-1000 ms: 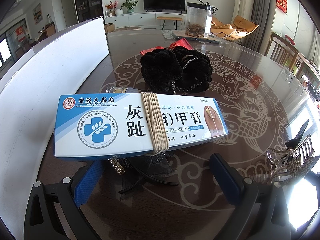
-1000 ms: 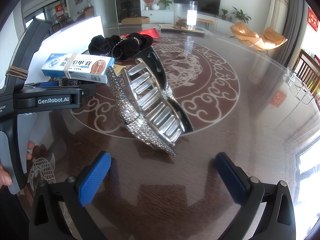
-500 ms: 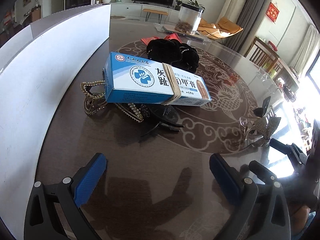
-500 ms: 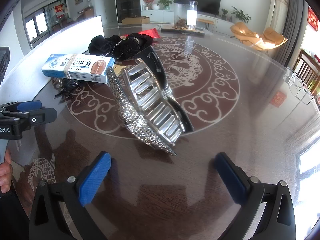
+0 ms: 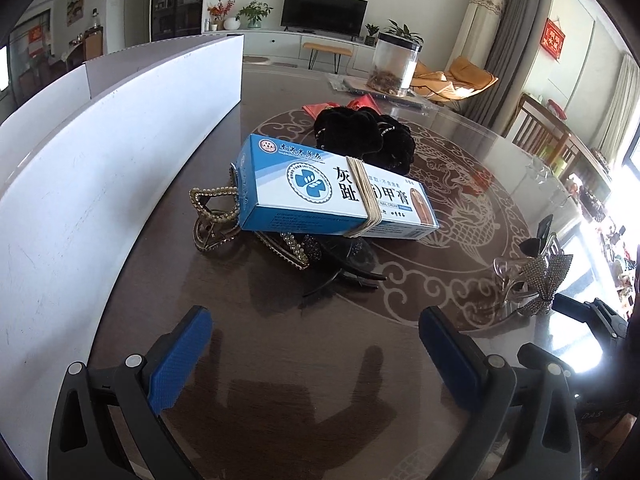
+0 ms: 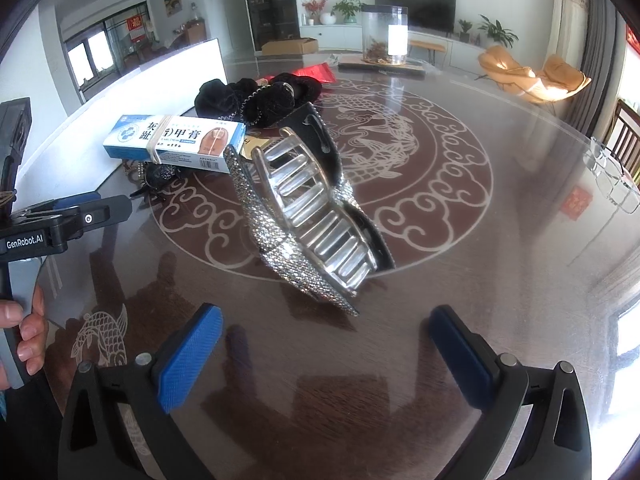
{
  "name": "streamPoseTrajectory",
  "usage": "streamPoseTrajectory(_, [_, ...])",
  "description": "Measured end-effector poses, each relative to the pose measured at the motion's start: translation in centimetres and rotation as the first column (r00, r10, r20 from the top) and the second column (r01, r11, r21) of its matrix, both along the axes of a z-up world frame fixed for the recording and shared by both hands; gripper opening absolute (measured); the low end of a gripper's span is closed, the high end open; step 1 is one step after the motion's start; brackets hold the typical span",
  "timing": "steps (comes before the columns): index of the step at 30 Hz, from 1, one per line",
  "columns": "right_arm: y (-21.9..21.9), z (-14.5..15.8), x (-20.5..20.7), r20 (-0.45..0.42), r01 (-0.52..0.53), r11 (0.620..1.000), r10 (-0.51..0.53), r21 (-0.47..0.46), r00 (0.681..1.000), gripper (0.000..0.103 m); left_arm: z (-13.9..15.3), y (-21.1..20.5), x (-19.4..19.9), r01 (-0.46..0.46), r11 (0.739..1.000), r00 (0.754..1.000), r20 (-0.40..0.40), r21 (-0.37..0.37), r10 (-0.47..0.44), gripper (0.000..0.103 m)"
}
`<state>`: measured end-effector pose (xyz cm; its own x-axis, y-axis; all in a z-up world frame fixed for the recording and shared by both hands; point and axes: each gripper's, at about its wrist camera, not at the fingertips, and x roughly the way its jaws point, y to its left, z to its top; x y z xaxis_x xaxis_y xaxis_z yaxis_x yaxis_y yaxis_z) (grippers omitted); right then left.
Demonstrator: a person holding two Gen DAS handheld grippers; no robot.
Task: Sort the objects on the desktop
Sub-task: 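Grasp the silver rhinestone claw hair clip with the right tool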
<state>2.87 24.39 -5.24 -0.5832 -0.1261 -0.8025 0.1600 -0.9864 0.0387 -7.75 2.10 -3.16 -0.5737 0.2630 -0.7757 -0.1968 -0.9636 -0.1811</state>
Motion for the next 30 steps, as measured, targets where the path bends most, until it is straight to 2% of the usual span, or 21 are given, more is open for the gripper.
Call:
streamPoseTrajectory(3, [-0.5,0.1,-1.5,-0.018,-0.088,0.992,0.090,0.089,0.996,0.103,0.2,-0.7,0.1,-0.009,0.999,1.000,0.000,0.038,0.009,0.103])
streamPoseTrajectory(5, [-1.0,0.0,-3.0,-0.033,-0.153,0.980,0.158,0.128,0.987,0.103,0.3,-0.7,0.3,-0.008,0.999,1.000,0.000,0.038,0.008,0.103])
streamPoseTrajectory(7, [-1.3,0.0,-4.2,-0.027,-0.216,0.970,0.220,0.108,0.975,0.103,0.4,-0.3,0.2,0.012,0.999,1.000,0.004,0.031,-0.012,0.103])
streamPoseTrajectory(9, [-1.1,-0.4,-5.4,-0.004,-0.251,0.967,0.252,0.044,0.968,0.102,0.9,0.1,-0.2,0.053,0.999,0.999,0.013,0.009,-0.053,0.103])
streamPoseTrajectory(10, [-0.9,-0.3,-5.8,-0.001,-0.248,0.968,0.249,0.022,0.969,0.097,1.3,0.4,-0.4,0.077,0.997,0.997,0.009,-0.018,-0.077,0.103])
streamPoseTrajectory(11, [-0.8,-0.2,-5.9,-0.014,-0.243,0.970,0.243,0.010,0.970,0.084,1.8,0.6,-0.7,0.097,0.994,0.995,-0.003,-0.059,-0.098,0.103])
streamPoseTrajectory(12, [-0.6,-0.1,-5.9,-0.025,-0.234,0.972,0.234,0.000,0.972,0.078,2.4,0.8,-1.2,0.120,0.988,0.992,-0.010,-0.100,-0.122,0.103])
streamPoseTrajectory(14, [-0.1,0.0,-5.9,-0.036,-0.207,0.978,0.207,-0.013,0.978,0.060,3.5,1.3,-2.4,0.163,0.972,0.985,-0.022,-0.170,-0.169,0.103])
streamPoseTrajectory(16, [0.8,0.1,-6.1,-0.038,-0.182,0.982,0.180,-0.058,0.983,0.056,4.2,1.8,-3.9,0.236,0.949,0.970,-0.002,-0.208,-0.241,0.103])
streamPoseTrajectory(19, [1.9,0.3,-6.3,-0.038,-0.157,0.977,0.153,-0.146,0.988,0.056,4.4,3.4,-5.8,0.373,0.893,0.927,0.063,-0.252,-0.370,0.103])
streamPoseTrajectory(23, [1.2,0.3,-6.4,-0.038,-0.157,0.983,0.154,-0.099,0.987,0.056,3.5,5.8,-7.2,0.473,0.802,0.878,0.128,-0.365,-0.461,0.103])
streamPoseTrajectory(26, [0.8,0.3,-6.2,-0.039,-0.158,0.985,0.156,-0.065,0.987,0.056,2.4,7.1,-7.6,0.502,0.755,0.861,0.157,-0.422,-0.484,0.103])
streamPoseTrajectory(28, [0.9,0.2,-6.2,-0.039,-0.158,0.985,0.155,-0.065,0.987,0.056,2.3,7.4,-7.2,0.521,0.750,0.848,0.153,-0.407,-0.507,0.103])
streamPoseTrajectory(30, [0.9,0.2,-6.2,-0.039,-0.158,0.986,0.156,-0.062,0.987,0.056,2.4,7.5,-6.2,0.586,0.747,0.809,0.170,-0.314,-0.563,0.103])
